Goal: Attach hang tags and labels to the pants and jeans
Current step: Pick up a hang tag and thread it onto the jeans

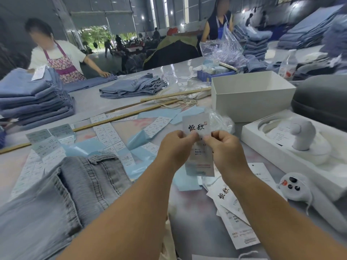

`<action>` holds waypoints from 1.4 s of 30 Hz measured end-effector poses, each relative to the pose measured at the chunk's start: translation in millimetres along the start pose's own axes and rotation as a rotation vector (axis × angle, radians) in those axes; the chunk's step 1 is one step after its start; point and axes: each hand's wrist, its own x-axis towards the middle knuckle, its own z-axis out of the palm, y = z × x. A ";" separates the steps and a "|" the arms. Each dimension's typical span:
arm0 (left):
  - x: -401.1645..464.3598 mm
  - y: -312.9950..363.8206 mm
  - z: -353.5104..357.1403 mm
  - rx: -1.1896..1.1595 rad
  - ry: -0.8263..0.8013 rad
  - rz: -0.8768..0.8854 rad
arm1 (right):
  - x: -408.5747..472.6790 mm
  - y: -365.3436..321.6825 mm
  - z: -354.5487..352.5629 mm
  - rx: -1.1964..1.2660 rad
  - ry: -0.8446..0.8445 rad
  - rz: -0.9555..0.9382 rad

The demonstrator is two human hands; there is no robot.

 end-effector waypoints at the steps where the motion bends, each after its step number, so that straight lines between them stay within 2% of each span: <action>1: -3.8 5.4 -1.8 -0.137 -0.026 0.004 | -2.3 -5.8 -1.8 0.015 -0.001 -0.011; 3: -10.2 13.5 -5.5 -0.254 -0.046 0.050 | -5.2 -16.3 -6.5 0.041 -0.005 -0.032; 8: -20.9 20.5 -11.0 -0.211 0.000 0.161 | -8.8 -28.8 -19.0 0.003 -0.071 -0.076; 14: -30.0 6.0 -9.2 -0.149 0.061 -0.001 | -12.7 -5.2 -28.6 -0.108 -0.201 -0.013; 17: -30.6 -6.1 -11.3 -0.140 0.080 -0.132 | -10.8 16.5 -43.0 -0.284 -0.189 -0.003; 21: -27.5 -14.5 -6.1 -0.076 0.046 -0.194 | -11.3 40.7 -56.0 -0.541 -0.219 0.001; 30: -20.1 -25.0 6.9 0.097 -0.026 -0.271 | -10.0 79.0 -34.6 -1.104 -0.434 -0.259; 39: -18.0 -27.5 8.3 0.096 -0.049 -0.281 | -9.0 97.7 -26.0 -1.122 -0.414 -0.316; 42: -22.1 -23.5 4.0 0.042 -0.017 -0.256 | -13.0 95.3 -26.9 -1.031 -0.295 -0.414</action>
